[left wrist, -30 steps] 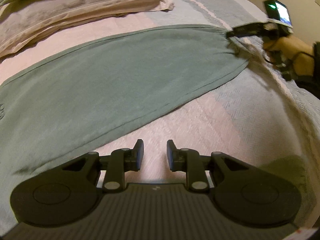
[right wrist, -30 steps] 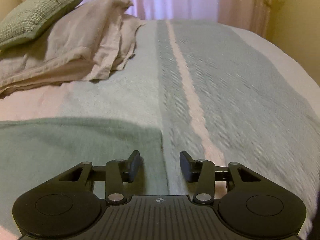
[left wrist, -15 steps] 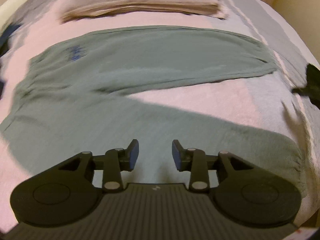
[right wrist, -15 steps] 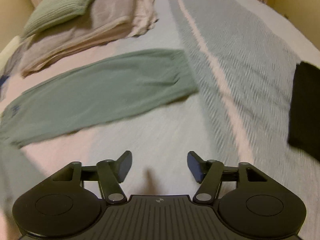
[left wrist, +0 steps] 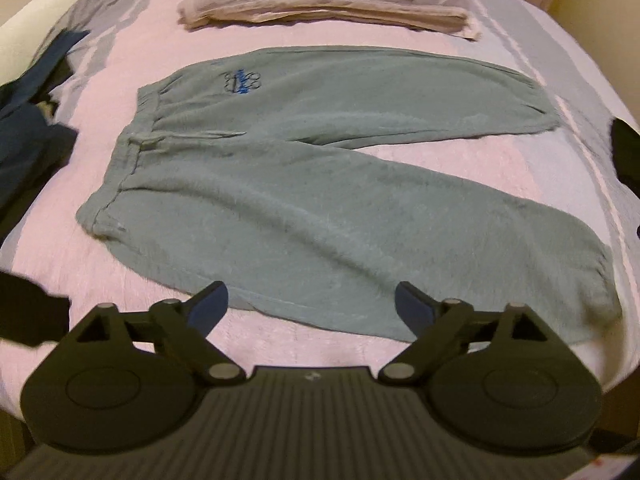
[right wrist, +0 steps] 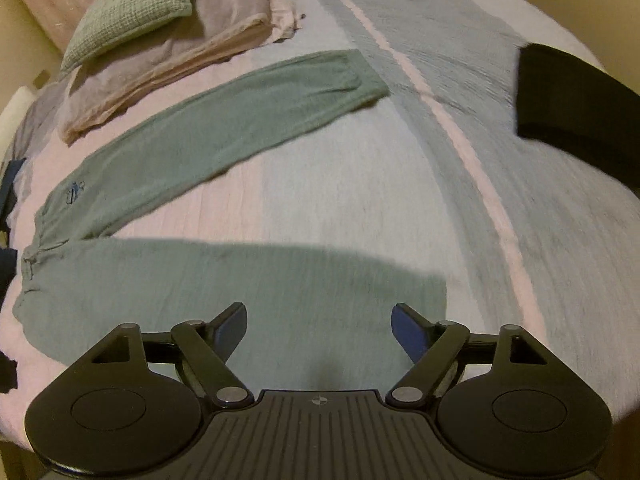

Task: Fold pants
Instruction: 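Release the leg and lift both tools away from the flattened sweatpants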

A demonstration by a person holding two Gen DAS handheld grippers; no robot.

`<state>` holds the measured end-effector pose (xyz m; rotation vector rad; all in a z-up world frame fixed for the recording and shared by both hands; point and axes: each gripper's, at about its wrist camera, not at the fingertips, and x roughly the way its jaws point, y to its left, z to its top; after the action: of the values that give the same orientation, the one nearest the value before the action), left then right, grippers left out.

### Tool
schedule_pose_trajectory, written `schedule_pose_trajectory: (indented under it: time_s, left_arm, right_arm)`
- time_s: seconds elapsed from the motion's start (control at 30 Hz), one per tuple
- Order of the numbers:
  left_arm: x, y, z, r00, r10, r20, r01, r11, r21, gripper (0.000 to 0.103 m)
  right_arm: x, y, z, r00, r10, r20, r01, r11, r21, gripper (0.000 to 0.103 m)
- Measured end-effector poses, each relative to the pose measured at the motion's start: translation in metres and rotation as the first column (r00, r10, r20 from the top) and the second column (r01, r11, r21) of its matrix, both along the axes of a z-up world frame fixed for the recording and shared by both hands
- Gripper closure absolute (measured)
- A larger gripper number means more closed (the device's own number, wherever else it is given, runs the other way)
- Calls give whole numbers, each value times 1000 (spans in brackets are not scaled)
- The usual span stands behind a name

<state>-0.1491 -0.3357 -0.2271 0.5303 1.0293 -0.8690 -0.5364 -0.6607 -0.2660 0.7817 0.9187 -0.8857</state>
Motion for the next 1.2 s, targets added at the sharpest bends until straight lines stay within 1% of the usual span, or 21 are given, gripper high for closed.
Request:
schedule_pose_trajectory:
  time_s: [0.07, 0.17, 0.23, 0.27, 0.33, 0.47, 0.53, 0.67, 0.73, 0.8, 0.9, 1.0, 1.07, 1.2]
  left_arm:
    - [8, 8, 0, 998, -57, -8, 57, 998, -8, 9]
    - [15, 18, 3, 991, -135, -4, 135, 991, -12, 5]
    - [18, 25, 8, 986, -169, 9, 169, 986, -3, 4]
    - [20, 29, 11, 985, -174, 11, 174, 985, -4, 1]
    - [21, 37, 16, 983, -182, 13, 182, 983, -9, 1]
    - [18, 49, 19, 982, -180, 54, 179, 984, 14, 1]
    - [17, 55, 21, 986, -156, 61, 155, 988, 25, 1]
    - [15, 69, 29, 994, -102, 44, 101, 995, 24, 1]
    - [14, 73, 33, 996, -81, 43, 80, 997, 22, 1]
    - [15, 75, 37, 998, -60, 33, 59, 998, 24, 1]
    - [15, 77, 45, 999, -39, 29, 39, 999, -2, 1]
    - [17, 76, 49, 1000, -9, 29, 9, 1000, 5, 1]
    - [17, 76, 51, 1000, -15, 26, 15, 1000, -4, 1]
    - [15, 75, 50, 999, -23, 41, 23, 1000, 9, 1]
  right_arm:
    - [-2, 30, 8, 998, -68, -14, 68, 998, -2, 26]
    - [3, 68, 23, 992, -127, -22, 127, 992, 5, 26]
    - [10, 84, 33, 992, -124, -22, 124, 992, 13, 26]
    - [14, 89, 37, 993, -118, -24, 118, 993, 12, 26]
    - [23, 98, 46, 994, -105, -26, 106, 994, 6, 26]
    - [44, 112, 53, 998, -52, -22, 52, 998, 31, 26]
    - [55, 118, 56, 1000, -6, -30, 7, 999, 34, 26]
    - [70, 124, 64, 995, 92, -40, -92, 996, 20, 26]
    - [75, 126, 67, 991, 124, -56, -124, 992, 9, 26]
    - [77, 125, 66, 987, 151, -53, -151, 989, 10, 26]
    - [80, 123, 64, 985, 164, -54, -164, 986, 9, 26]
    - [78, 123, 64, 984, 172, -54, -171, 985, 15, 26]
    - [77, 125, 63, 983, 174, -60, -173, 985, 17, 26]
    - [74, 128, 61, 983, 167, -70, -165, 986, 37, 26]
